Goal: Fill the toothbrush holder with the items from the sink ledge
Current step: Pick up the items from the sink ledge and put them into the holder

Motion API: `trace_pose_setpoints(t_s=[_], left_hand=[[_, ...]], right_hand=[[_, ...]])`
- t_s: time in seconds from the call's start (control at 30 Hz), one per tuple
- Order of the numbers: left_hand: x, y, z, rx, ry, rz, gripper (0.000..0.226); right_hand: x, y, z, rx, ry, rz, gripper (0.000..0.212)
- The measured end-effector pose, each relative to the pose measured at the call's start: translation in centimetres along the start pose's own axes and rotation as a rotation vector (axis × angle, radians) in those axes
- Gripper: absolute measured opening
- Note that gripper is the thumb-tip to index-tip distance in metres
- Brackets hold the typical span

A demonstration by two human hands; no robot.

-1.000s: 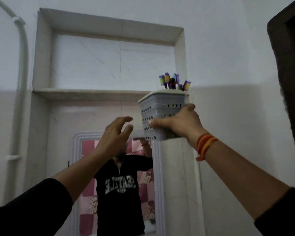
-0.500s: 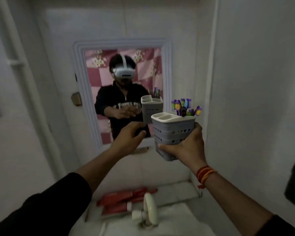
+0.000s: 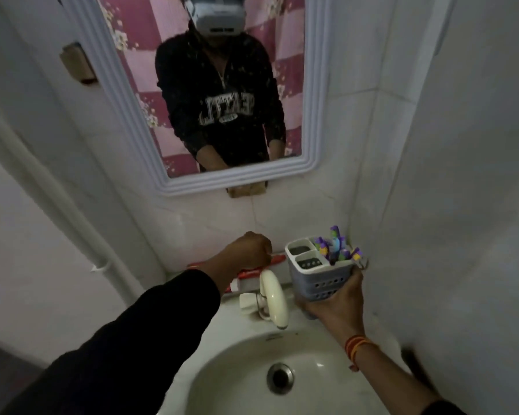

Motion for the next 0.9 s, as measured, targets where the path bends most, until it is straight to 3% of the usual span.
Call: trace_pose_setpoints(t_s=[0.23, 0.4, 0.53, 0.63, 0.73, 0.83, 0.9], left_hand=[[-4.2, -3.7, 3.4, 0.025, -0.250, 0.166, 0.039], [-5.9, -4.2, 4.8, -0.062, -0.271, 0.202, 0.045], [-6.9, -4.6, 5.3, -0.108, -0.306, 0.220, 0.063], [-6.4, -4.2, 5.6, -0.104, -0.236, 0.148, 0.046], [-5.1, -3.3, 5.8, -0.156, -0.043, -0.035, 0.030], [-3.6, -0.9, 5.4, -0.258, 0.086, -0.243, 0.030], [-2.3, 1.2, 5.4, -0.361, 0.125, -0.210, 0.036]], right_hand=[[-2.7, 6.1, -0.2, -0.063, -0.008, 0.052, 0.132], [-3.3, 8.3, -0.4, -0.084, -0.036, 0.050, 0.121], [-3.2, 8.5, -0.4, -0.071, -0.088, 0.071, 0.122], [-2.7, 8.4, -0.2, -0.087, -0.121, 0.087, 0.132], [-2.2, 9.0, 0.0, -0.133, -0.140, 0.098, 0.131], [-1.9, 8.9, 0.3, -0.147, -0.188, 0.080, 0.121], [-1.6, 8.9, 0.4, -0.146, -0.198, 0.080, 0.116]])
Point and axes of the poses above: each hand's wrist, its own z-axis towards the middle knuckle, its own x-axis out of the back of the hand, y = z × x, the point moved 2 cm from there along z, towards the middle knuckle, and after that the axes turned 13 degrees about -x, right-handed, at the moved point
